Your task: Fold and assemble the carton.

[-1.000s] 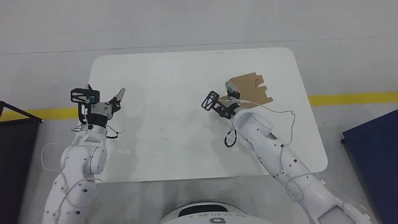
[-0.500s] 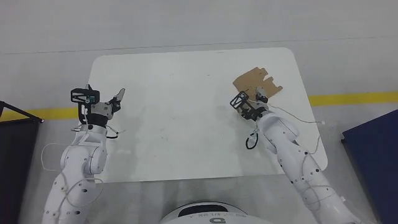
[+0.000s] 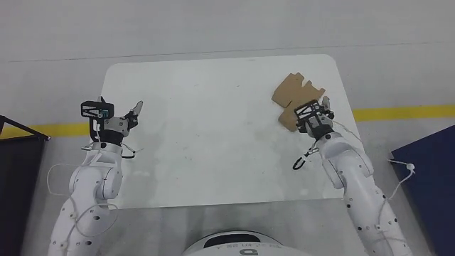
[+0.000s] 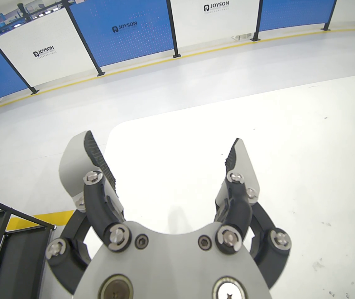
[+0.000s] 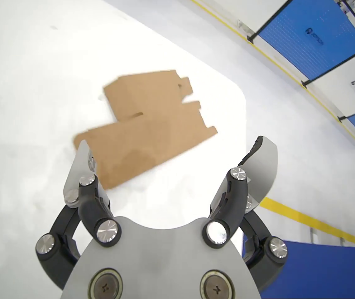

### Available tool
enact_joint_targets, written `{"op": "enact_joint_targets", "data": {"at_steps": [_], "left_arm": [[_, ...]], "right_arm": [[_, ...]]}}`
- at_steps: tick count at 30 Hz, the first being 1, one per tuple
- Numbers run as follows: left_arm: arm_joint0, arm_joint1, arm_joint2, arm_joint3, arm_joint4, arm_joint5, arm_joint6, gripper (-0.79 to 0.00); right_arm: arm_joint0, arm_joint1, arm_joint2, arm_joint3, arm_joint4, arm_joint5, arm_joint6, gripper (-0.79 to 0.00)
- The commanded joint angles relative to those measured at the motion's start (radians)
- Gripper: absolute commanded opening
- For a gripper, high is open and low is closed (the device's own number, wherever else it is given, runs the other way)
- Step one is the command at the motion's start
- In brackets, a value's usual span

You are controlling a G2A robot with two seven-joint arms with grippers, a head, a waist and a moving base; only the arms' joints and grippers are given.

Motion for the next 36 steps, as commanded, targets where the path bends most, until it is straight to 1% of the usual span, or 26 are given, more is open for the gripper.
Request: {"op": "enact_joint_targets", "data": {"at_steps": [1, 4, 6, 7, 10, 14, 19, 28, 32, 36], "left_arm": [[0.0, 0.0, 0.0, 0.0, 0.0, 0.0, 0.0, 0.0], [0.0, 0.0, 0.0, 0.0, 0.0, 0.0, 0.0, 0.0], [0.0, 0.0, 0.0, 0.0, 0.0, 0.0, 0.0, 0.0], [0.0, 0.0, 0.0, 0.0, 0.0, 0.0, 0.0, 0.0], [0.0, 0.0, 0.0, 0.0, 0.0, 0.0, 0.0, 0.0], [0.0, 0.0, 0.0, 0.0, 0.0, 0.0, 0.0, 0.0], [0.0, 0.0, 0.0, 0.0, 0.0, 0.0, 0.0, 0.0], [0.0, 0.0, 0.0, 0.0, 0.0, 0.0, 0.0, 0.0], [0.0, 0.0, 0.0, 0.0, 0.0, 0.0, 0.0, 0.0], [0.0, 0.0, 0.0, 0.0, 0.0, 0.0, 0.0, 0.0]], "right_arm": [[0.053, -0.012, -0.076, 0.03, -0.043, 0.064, 0.02, 0.0], [0.142, -0.035, -0.192, 0.097, -0.099, 0.136, 0.056, 0.0], [0.197, -0.049, -0.252, 0.152, -0.182, 0.205, 0.102, 0.0], [0.22, -0.057, -0.282, 0.176, -0.191, 0.217, 0.128, 0.0], [0.281, -0.073, -0.325, 0.241, -0.212, 0.218, 0.2, 0.0], [0.321, -0.084, -0.351, 0.302, -0.265, 0.208, 0.296, 0.0], [0.309, -0.081, -0.308, 0.324, -0.283, 0.205, 0.34, 0.0], [0.224, -0.064, -0.18, 0.275, -0.289, 0.199, 0.376, 0.0], [0.211, -0.064, -0.153, 0.274, -0.324, 0.233, 0.401, -0.034], [0.209, -0.067, -0.149, 0.277, -0.334, 0.227, 0.412, -0.092]]}}
